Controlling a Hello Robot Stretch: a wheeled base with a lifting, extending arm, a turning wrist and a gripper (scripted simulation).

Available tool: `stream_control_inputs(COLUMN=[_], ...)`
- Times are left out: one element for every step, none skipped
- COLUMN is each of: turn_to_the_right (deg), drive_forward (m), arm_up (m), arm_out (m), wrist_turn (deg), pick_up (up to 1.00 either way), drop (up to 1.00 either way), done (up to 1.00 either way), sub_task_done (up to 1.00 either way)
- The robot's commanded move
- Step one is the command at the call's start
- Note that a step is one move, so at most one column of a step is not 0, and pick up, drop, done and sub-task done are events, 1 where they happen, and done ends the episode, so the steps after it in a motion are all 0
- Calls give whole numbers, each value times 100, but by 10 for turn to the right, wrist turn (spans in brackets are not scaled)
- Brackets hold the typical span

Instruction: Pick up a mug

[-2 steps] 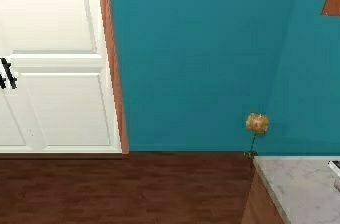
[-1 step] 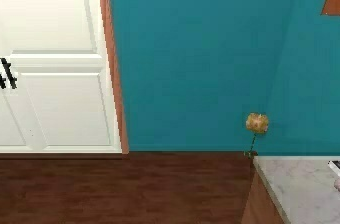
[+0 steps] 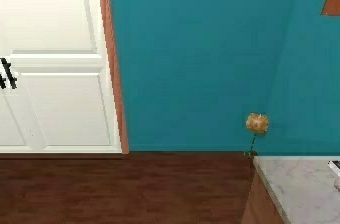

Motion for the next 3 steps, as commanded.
stream_control_inputs(turn_to_the_right=[0,0,0], drive_forward=[0,0,0], arm_up=[0,0,0], arm_out=[0,0,0], wrist_turn=[450,450,300], pick_up=[0,0,0], drop=[0,0,0], done=[0,0,0], sub_task_done=[0,0,0])
